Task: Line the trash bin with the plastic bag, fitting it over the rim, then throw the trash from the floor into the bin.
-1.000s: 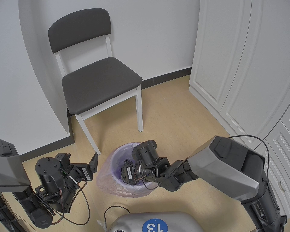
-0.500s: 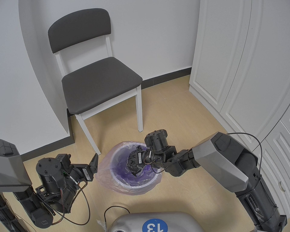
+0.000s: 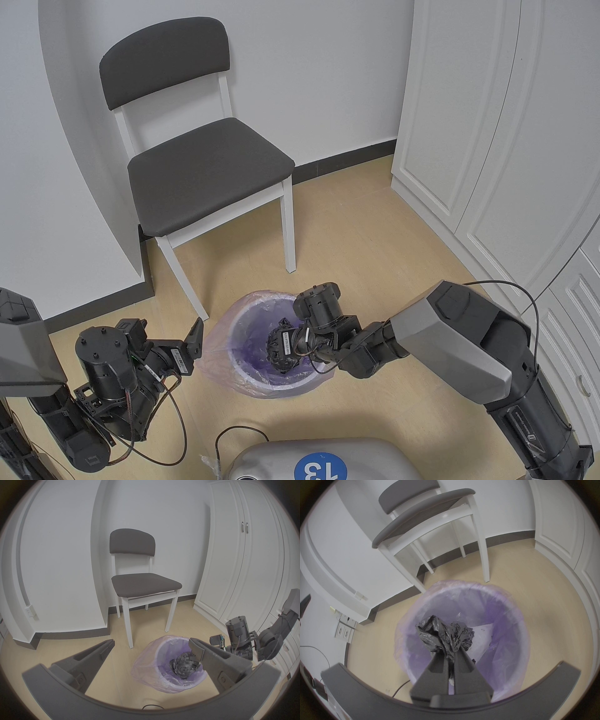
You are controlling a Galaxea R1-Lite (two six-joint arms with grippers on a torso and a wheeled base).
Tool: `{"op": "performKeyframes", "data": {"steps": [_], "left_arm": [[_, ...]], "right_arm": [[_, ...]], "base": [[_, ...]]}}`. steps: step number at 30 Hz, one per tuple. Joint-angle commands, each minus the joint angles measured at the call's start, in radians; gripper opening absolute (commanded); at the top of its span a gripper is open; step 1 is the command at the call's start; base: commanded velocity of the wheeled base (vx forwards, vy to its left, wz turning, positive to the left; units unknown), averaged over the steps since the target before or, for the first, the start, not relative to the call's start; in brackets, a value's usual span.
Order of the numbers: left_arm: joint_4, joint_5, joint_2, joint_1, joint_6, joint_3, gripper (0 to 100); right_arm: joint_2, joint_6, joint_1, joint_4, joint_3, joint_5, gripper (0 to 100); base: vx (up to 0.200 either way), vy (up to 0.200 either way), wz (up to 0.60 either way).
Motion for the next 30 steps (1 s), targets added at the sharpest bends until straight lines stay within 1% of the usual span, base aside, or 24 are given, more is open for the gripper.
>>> {"op": "performKeyframes", "data": {"steps": [1,3,5,11,14,19,30], "left_arm": [[-0.018,0.001,0.003,0.0,0.0,0.0,100],[-0.018,0.001,0.003,0.0,0.0,0.0,100],[-0.018,0.001,0.001,0.0,0.0,0.002,100],[-0.018,0.001,-0.002,0.001,0.0,0.002,100],[-0.018,0.001,-0.005,0.001,0.0,0.002,100],[-0.018,0.001,-0.004,0.001,0.0,0.002,100],[-0.018,0.001,-0.001,0.001,0.0,0.002,100]], "right_arm": [[-0.054,-0.001,0.032,0.005,0.054,-0.004,0],[-0.045,-0.004,0.034,0.014,0.036,-0.006,0],[-0.023,-0.007,0.022,0.04,-0.027,-0.004,0],[0.089,-0.002,-0.034,0.165,-0.29,-0.003,0],[0.118,0.004,-0.043,0.197,-0.364,-0.003,0],[0.122,0.021,-0.043,0.223,-0.357,-0.006,0],[0.141,0.022,-0.035,0.215,-0.336,-0.008,0]], "base": [[0.0,0.0,0.0],[0.0,0.0,0.0],[0.0,0.0,0.0],[0.0,0.0,0.0],[0.0,0.0,0.0],[0.0,0.0,0.0],[0.0,0.0,0.0]]}}
